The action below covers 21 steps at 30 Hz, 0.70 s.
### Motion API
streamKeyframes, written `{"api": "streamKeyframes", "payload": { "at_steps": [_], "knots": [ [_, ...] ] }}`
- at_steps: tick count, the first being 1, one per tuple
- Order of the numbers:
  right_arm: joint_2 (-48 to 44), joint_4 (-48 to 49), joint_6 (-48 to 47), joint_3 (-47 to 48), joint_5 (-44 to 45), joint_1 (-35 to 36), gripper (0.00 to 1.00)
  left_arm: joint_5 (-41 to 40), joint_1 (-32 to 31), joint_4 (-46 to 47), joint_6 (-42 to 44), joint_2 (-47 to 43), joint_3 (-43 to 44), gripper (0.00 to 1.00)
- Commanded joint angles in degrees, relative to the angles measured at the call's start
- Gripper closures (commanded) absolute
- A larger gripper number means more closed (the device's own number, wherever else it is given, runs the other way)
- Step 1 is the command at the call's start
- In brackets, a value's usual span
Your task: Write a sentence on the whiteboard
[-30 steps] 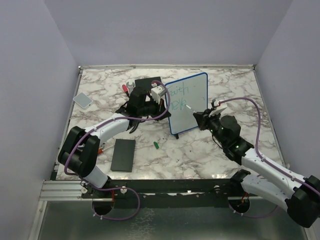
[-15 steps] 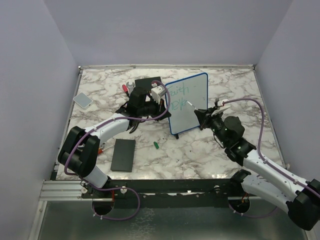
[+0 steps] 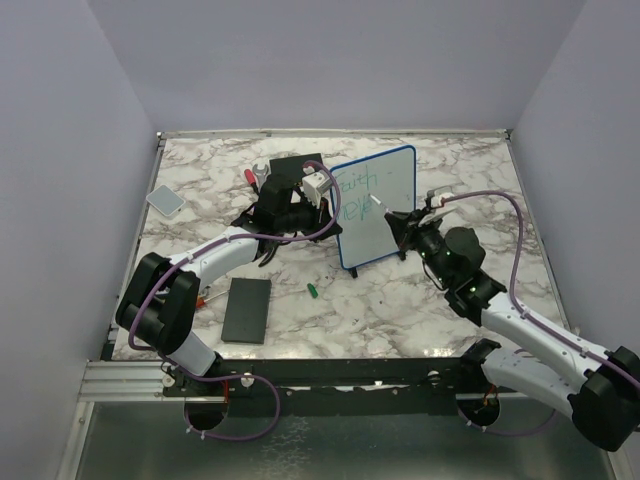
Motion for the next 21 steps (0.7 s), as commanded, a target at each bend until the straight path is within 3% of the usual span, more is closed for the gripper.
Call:
{"api": "streamKeyframes", "payload": {
  "at_steps": [1, 11, 21],
  "knots": [
    [1.3, 0.9, -0.6, 1.8, 1.1, 0.0, 0.99, -2.0, -0.4, -4.6, 2.3, 1.2, -0.2, 1.0],
    [-0.8, -1.8, 0.2, 0.7, 5.5, 0.0, 1.0, -2.0, -0.4, -4.6, 2.3, 1.3, -0.2, 1.0],
    [-0.8, -5.3, 1.1, -0.6, 3.6, 0.0, 0.99, -1.9, -0.4, -4.6, 2.3, 1.1, -0.1, 1.0]
  ]
}}
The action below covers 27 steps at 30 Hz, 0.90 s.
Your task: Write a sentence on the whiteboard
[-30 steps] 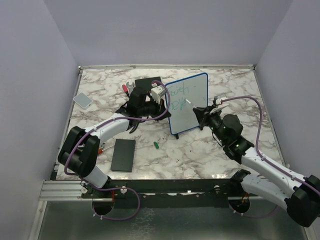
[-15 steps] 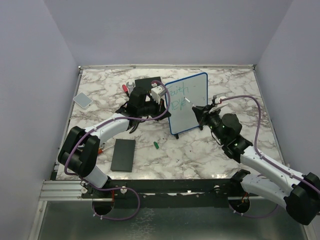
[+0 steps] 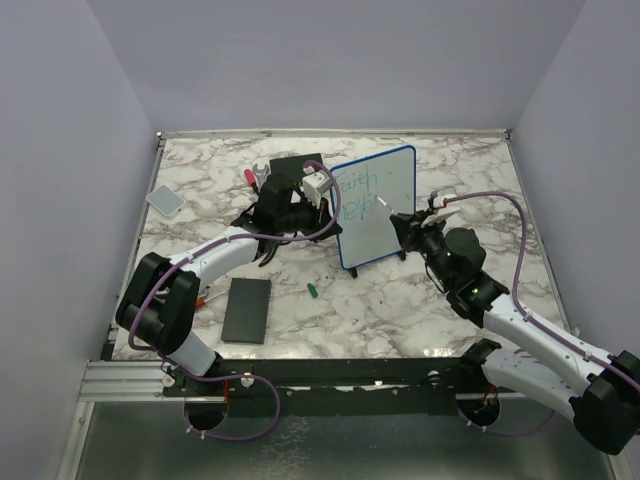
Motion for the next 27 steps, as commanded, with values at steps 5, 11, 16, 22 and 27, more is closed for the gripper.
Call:
{"api": "streamKeyframes", "payload": {
  "at_steps": [5, 11, 16, 22, 27],
  "knots": [
    [0.9, -5.0, 1.8, -1.6, -1.0, 0.0, 0.99, -1.9, -0.4, -4.6, 2.1, 1.0, -0.1, 1.0],
    [0.7, -6.9, 4.1, -3.4, -1.6, 0.0, 0.99, -1.9, -0.4, -4.6, 2.1, 1.0, -0.1, 1.0],
    [0.5, -7.3, 5.6, -4.9, -2.2, 0.0, 0.99, -1.9, -0.4, -4.5, 2.1, 1.0, -0.1, 1.0],
    [0.2, -6.4, 4.8, -3.8, -1.1, 0.0, 1.0, -1.9, -0.4, -4.5, 2.1, 1.0, -0.2, 1.0],
    [0.4, -4.9, 2.9, -1.3, 0.1, 0.0, 0.99, -1.9, -0.4, -4.5, 2.2, 1.0, -0.2, 1.0]
  ]
}}
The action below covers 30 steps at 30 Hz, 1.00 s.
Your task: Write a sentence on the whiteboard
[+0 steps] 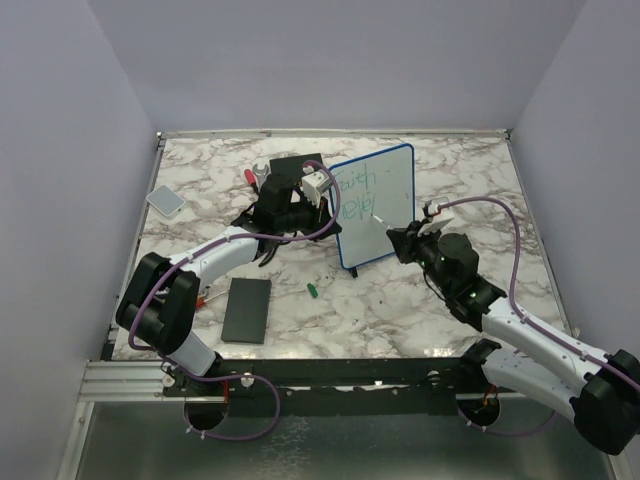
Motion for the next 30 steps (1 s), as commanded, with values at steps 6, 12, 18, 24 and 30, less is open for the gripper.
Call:
{"api": "streamKeyframes", "payload": {
  "at_steps": [6, 12, 18, 24, 30],
  "knots": [
    [1.3, 0.8, -3.2, 4.6, 3.9, 0.0, 1.0, -1.7, -0.4, -4.5, 2.2, 0.9, -0.3, 1.0],
    [1.8, 1.4, -4.2, 5.7, 5.8, 0.0, 0.99, -1.7, -0.4, -4.5, 2.3, 0.9, -0.3, 1.0],
    [2.2, 0.9, -3.6, 5.4, 8.3, 0.0, 0.99, -1.7, -0.4, -4.5, 2.3, 0.9, -0.3, 1.0],
    [2.1, 0.3, -3.0, 5.2, 8.3, 0.0, 0.99, -1.7, -0.4, -4.5, 2.3, 0.8, -0.3, 1.0],
    [-2.8, 2.7, -4.5, 3.7, 3.8, 0.0, 0.99, -1.8, -0.4, -4.5, 2.2, 0.9, -0.3, 1.0]
  ]
}}
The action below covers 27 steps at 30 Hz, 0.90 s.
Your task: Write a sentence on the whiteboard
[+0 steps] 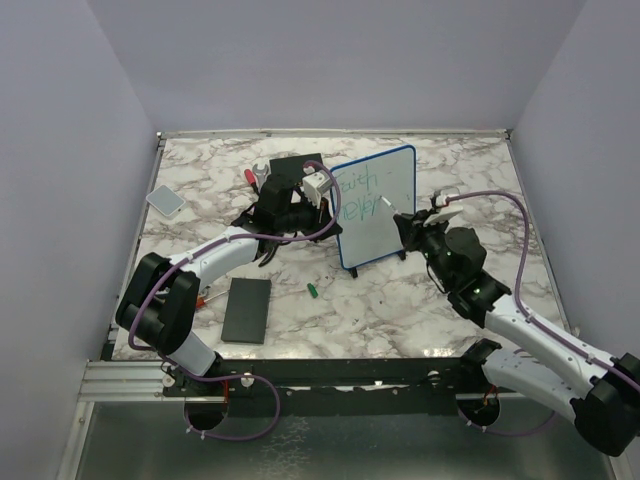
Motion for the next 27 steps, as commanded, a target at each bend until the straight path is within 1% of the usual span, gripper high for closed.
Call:
{"api": "streamKeyframes", "payload": {
  "at_steps": [1, 4, 13, 27],
  "knots": [
    [-4.1, 2.7, -1.4, -0.9, -2.1, 0.0, 0.99, -1.8, -0.4, -4.4, 2.2, 0.9, -0.3, 1.0],
    [-4.2, 3.2, -1.8, -0.3, -3.5, 0.0, 0.99, -1.7, -0.4, -4.4, 2.3, 1.0, -0.2, 1.0],
    [0.0, 4.6, -1.7, 1.4, -6.9, 0.0, 0.99, -1.8, -0.4, -4.5, 2.2, 0.9, -0.3, 1.0],
    [1.5, 6.0, -1.5, 1.6, -6.0, 0.0, 0.99, -1.8, -0.4, -4.4, 2.3, 1.0, -0.3, 1.0]
  ]
}}
